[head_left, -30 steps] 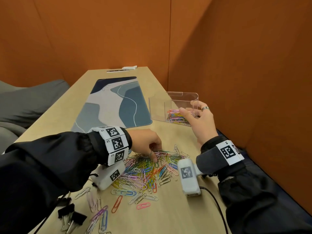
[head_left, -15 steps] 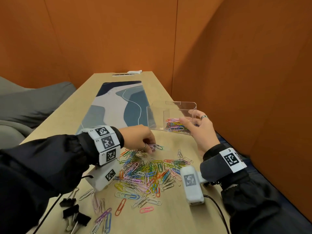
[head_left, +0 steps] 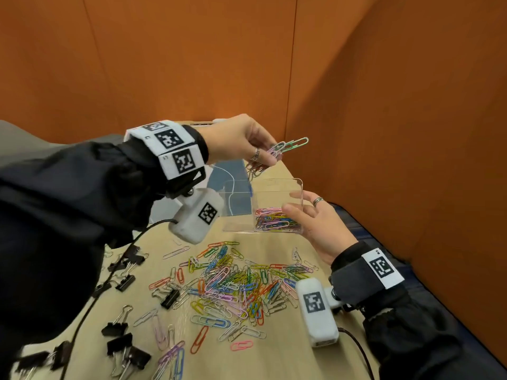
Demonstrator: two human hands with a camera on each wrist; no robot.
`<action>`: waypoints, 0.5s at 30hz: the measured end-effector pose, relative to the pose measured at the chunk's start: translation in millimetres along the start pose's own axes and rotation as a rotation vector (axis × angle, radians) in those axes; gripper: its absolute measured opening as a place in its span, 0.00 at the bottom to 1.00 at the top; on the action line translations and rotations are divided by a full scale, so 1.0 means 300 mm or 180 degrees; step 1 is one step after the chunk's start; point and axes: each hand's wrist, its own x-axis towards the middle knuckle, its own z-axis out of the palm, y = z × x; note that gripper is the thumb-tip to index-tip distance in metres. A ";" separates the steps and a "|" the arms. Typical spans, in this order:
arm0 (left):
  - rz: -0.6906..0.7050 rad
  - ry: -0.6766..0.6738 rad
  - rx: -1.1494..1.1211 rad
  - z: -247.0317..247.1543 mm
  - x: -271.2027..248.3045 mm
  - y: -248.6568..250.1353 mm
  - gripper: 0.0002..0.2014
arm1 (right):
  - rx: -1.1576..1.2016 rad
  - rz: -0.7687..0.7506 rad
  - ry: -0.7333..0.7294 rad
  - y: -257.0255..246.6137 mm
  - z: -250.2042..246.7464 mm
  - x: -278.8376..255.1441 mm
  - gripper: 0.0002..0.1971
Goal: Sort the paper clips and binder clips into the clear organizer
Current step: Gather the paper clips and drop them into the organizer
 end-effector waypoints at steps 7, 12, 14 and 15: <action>0.0009 0.0202 -0.0458 0.079 0.056 -0.040 0.06 | 0.0014 -0.0064 -0.0121 -0.001 0.012 -0.004 0.37; -0.0023 0.0221 -0.0332 0.110 0.032 -0.074 0.07 | -0.0023 -0.0106 -0.0110 0.001 0.013 0.000 0.34; -0.0102 0.0147 -0.0085 0.107 0.024 -0.082 0.07 | -0.0036 -0.0120 -0.0102 0.003 0.014 0.003 0.35; -0.0160 0.0085 0.0142 0.104 0.022 -0.085 0.08 | -0.0038 -0.0125 -0.0097 0.004 0.014 0.004 0.35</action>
